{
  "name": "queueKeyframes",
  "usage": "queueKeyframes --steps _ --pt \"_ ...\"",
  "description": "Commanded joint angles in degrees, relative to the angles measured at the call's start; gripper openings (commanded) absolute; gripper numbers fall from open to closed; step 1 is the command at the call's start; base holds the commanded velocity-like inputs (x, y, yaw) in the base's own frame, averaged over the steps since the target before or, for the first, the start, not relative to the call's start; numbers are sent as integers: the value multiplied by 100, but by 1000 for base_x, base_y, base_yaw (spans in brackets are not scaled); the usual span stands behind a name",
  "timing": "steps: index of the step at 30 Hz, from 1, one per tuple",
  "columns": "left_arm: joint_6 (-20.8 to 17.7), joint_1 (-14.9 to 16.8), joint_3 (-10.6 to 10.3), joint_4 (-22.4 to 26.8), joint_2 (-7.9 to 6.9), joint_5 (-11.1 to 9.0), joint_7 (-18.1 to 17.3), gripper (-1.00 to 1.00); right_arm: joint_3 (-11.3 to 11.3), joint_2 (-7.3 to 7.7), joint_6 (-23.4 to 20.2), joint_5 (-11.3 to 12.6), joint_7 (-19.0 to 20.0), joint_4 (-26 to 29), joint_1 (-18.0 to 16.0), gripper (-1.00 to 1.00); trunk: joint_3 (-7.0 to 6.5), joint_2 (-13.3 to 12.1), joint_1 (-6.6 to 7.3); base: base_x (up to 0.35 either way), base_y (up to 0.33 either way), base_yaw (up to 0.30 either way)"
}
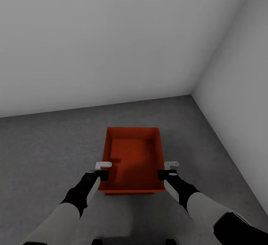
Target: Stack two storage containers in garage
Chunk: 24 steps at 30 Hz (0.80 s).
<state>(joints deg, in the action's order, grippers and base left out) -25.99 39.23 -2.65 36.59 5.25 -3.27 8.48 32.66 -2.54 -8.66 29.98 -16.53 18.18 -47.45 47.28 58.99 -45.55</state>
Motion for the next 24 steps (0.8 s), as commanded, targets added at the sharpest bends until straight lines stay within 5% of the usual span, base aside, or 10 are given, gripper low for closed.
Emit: queueKeyframes --steps 1,18,24 --pt "-11 6 -33 6 -6 -225 11 -100 126 204 -39 -54 -60 -236 -1 -100 3 3 0 0 0 0" --pt "-11 6 -22 6 -6 -221 13 -100 126 203 -39 -57 -60 -236 -1 -100 3 3 0 0 0 0" --pt "-11 6 -19 3 -6 -220 13 -100 126 209 -39 -54 -60 -236 -1 -100 111 244 -132 0 0 0"
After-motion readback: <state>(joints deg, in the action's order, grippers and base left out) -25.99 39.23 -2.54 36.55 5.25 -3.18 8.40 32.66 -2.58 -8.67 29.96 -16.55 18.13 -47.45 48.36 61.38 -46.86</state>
